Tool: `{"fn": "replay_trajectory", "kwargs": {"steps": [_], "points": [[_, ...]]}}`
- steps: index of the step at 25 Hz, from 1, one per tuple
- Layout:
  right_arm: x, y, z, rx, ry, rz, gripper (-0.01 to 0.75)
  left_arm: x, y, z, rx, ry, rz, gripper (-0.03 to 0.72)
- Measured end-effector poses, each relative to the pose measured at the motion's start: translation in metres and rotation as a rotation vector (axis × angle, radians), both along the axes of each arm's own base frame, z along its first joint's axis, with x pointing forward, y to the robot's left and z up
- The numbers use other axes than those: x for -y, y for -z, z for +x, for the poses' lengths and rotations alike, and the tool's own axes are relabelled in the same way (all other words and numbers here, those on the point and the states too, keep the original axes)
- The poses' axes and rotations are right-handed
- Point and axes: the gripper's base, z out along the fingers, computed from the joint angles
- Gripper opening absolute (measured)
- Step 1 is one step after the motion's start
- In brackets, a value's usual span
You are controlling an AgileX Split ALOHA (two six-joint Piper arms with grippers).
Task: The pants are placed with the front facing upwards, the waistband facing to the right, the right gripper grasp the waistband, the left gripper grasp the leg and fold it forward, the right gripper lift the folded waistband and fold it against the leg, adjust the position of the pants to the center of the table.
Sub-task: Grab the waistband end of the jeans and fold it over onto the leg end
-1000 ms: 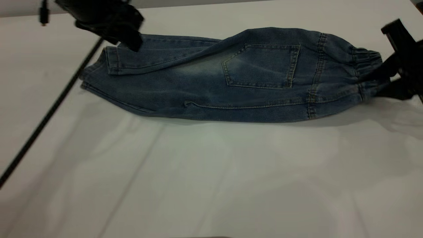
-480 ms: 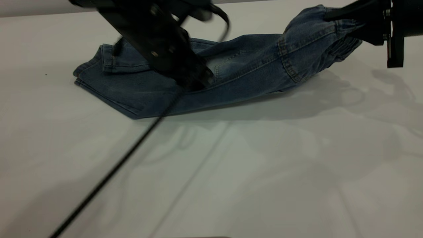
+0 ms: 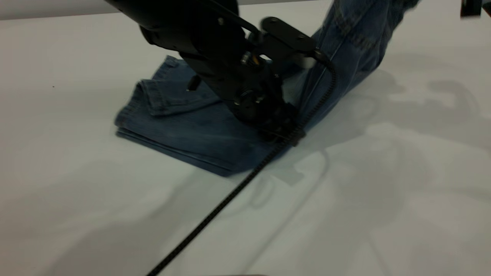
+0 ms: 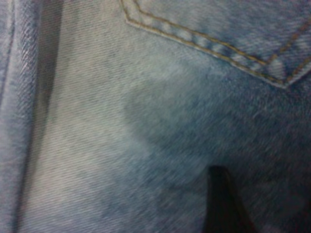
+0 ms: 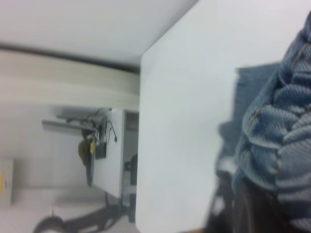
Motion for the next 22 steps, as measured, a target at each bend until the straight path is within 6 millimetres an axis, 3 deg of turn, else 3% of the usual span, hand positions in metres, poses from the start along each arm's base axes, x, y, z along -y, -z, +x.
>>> {"fn": "replay_trajectory", "kwargs": {"steps": [5, 9, 11, 15, 22], "points": [[-0.028, -0.029, -0.002, 0.11, -0.13, -0.035, 0.053, 0.009, -0.005, -0.006, 0.021, 0.017, -0.021, 0.379], [-0.032, -0.028, -0.005, 0.107, -0.187, -0.065, 0.053, 0.001, -0.039, 0.003, 0.054, -0.009, -0.06, 0.379], [-0.032, -0.03, -0.005, 0.107, -0.183, -0.059, 0.053, -0.009, -0.063, 0.01, 0.078, -0.017, -0.07, 0.379], [-0.036, -0.033, -0.005, 0.118, -0.196, -0.059, 0.052, -0.045, -0.091, 0.029, 0.079, -0.081, -0.057, 0.379], [-0.064, -0.036, -0.005, 0.152, -0.279, -0.133, 0.052, -0.102, -0.082, 0.045, -0.079, -0.192, 0.032, 0.379]]}}
